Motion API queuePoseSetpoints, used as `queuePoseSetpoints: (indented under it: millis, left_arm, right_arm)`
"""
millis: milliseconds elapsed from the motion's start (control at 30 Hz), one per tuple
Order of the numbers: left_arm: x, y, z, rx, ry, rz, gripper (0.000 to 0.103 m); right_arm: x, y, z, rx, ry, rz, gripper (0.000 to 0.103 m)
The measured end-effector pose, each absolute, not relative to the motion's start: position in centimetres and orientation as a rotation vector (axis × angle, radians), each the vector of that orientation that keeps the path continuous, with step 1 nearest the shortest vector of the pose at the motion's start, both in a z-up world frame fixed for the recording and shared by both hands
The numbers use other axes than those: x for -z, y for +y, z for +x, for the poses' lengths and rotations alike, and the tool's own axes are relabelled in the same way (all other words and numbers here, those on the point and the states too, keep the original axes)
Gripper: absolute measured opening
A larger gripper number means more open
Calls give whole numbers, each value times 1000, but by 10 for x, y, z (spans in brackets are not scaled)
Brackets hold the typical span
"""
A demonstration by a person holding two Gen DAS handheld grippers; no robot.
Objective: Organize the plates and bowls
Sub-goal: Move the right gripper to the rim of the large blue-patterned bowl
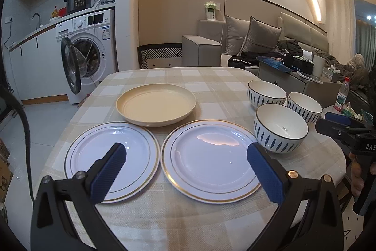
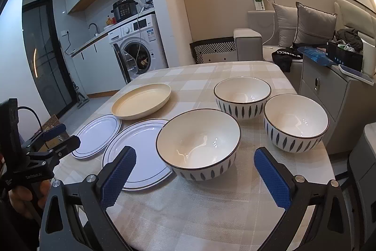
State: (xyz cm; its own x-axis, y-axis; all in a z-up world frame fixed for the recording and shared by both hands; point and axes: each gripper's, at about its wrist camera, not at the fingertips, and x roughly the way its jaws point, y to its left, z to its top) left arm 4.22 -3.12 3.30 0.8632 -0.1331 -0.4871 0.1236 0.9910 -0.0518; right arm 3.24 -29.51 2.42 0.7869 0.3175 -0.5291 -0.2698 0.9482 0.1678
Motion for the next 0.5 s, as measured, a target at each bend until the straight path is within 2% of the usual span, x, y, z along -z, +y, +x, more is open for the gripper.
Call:
queuePoseSetpoints:
  millis: [500]
  left_arm:
    - [-48, -89, 96, 211, 529, 22, 103]
  right_arm:
    - [-22, -331, 73, -280, 647, 110, 89]
